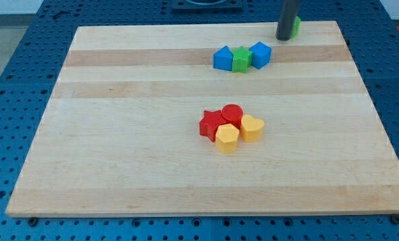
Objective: Point your arm to blue triangle
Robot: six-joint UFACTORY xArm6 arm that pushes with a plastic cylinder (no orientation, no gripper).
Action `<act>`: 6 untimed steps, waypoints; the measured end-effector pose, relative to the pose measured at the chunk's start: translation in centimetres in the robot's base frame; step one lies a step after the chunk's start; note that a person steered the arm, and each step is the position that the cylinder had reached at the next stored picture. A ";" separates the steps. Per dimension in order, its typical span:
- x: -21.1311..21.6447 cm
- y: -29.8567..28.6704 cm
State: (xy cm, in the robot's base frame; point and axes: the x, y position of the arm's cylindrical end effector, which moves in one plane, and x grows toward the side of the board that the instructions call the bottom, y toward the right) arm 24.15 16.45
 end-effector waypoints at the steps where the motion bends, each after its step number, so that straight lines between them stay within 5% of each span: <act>1: -0.3 -2.4; 3: 0.9 -15.6; 4: 5.6 -20.2; 5: 10.5 -21.8; 6: 10.9 -19.2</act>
